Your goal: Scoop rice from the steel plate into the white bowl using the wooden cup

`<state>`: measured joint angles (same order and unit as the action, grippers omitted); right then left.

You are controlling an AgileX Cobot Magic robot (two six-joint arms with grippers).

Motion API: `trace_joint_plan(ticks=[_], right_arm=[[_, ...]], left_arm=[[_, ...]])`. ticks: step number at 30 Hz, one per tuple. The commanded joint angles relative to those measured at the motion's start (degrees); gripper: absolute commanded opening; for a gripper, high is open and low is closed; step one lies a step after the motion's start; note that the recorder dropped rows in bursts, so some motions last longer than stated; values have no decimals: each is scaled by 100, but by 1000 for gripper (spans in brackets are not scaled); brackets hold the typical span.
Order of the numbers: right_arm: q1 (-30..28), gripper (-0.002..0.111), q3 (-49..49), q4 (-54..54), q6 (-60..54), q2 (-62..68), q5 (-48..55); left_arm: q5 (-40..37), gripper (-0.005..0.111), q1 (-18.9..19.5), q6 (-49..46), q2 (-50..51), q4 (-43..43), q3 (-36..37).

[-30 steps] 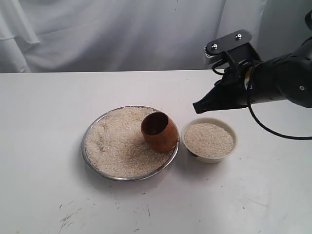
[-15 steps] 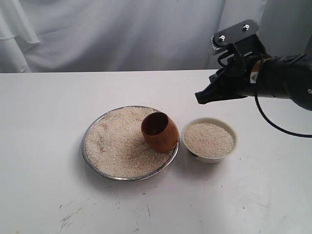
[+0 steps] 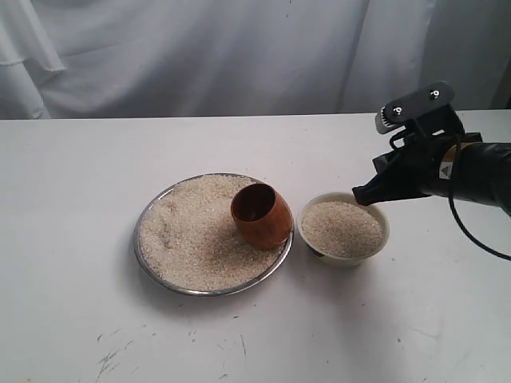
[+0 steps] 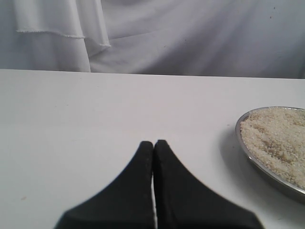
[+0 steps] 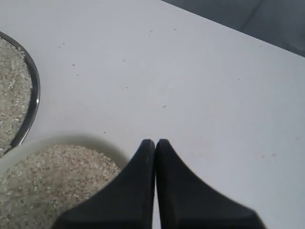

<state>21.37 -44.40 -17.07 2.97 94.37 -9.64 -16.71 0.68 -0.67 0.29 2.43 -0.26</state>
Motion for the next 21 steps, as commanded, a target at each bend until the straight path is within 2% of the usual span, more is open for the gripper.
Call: trace_joint_plan(ticks=[1, 6, 12, 18, 21], right_arm=[[34, 0, 22, 104, -40, -7, -55], [34, 0, 22, 500, 753, -7, 86], [201, 0, 189, -239, 692, -7, -2], [682, 0, 189, -1492, 693, -7, 49], [871, 0, 189, -1745, 693, -7, 38]], left_arm=[[36, 0, -9, 18, -29, 4, 26], [36, 0, -9, 18, -29, 4, 26], [36, 0, -9, 18, -29, 4, 26], [36, 0, -9, 18, -29, 4, 26], [36, 0, -9, 18, -29, 4, 26]])
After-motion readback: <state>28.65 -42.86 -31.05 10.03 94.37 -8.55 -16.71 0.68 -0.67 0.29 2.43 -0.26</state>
